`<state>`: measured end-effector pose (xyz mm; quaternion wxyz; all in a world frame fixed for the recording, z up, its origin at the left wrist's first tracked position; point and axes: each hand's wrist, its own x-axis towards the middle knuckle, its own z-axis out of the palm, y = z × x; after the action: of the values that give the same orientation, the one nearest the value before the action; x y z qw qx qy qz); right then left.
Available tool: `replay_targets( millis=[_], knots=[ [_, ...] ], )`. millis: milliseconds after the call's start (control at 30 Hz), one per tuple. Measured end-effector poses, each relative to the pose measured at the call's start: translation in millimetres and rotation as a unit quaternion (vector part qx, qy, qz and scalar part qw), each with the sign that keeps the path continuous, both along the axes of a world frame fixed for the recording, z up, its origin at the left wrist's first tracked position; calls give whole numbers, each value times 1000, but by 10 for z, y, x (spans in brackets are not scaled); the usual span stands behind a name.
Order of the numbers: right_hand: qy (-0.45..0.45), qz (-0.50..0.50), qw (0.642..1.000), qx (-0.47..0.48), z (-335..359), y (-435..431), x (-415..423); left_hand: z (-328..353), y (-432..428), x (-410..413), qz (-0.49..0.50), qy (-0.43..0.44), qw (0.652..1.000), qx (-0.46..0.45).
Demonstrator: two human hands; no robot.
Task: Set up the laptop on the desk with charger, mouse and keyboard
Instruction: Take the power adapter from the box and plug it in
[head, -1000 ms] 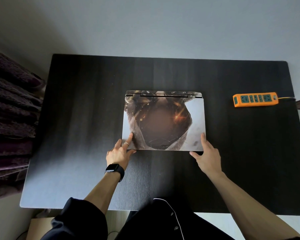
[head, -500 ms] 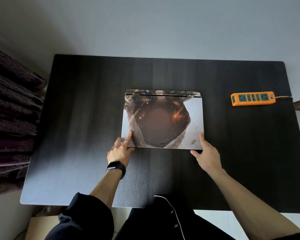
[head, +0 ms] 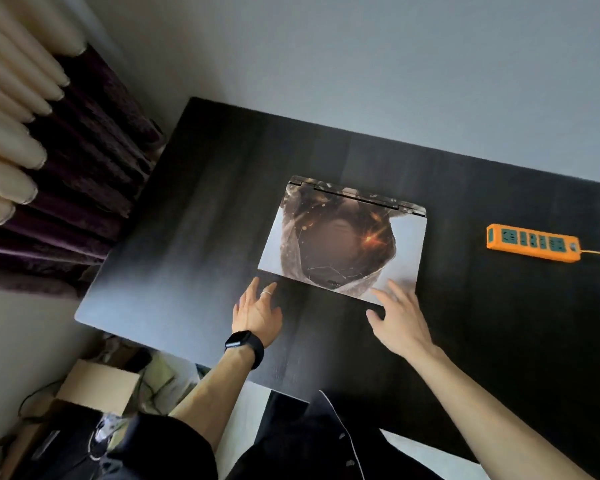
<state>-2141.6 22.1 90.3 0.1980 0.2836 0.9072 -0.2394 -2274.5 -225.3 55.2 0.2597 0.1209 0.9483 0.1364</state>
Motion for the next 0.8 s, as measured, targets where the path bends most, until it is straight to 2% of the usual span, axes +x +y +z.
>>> replay_targets(
  millis=[133, 233, 333, 467, 633, 800],
  knots=[
    [92, 122, 988, -12, 191, -167, -89, 241, -99, 413, 36, 33, 998, 43],
    [129, 157, 977, -66, 306, -375, -95, 351, -277, 757, 78, 56, 990, 105],
    [133, 217, 962, -102, 371, -631, -60, 491, -510, 1153, 142, 84, 978, 128],
    [103, 293, 941, -134, 433, -1017, 18, 549, -948, 1645, 248, 89, 958, 115],
    [68, 409, 897, -157, 520, -1728, 106, 586, -1609, 2298, 376, 100, 915, 105],
    [65, 470, 865, -164, 617, -2468, 202, 555, -2160, 2816, 453, 100, 878, 116]
  ],
)
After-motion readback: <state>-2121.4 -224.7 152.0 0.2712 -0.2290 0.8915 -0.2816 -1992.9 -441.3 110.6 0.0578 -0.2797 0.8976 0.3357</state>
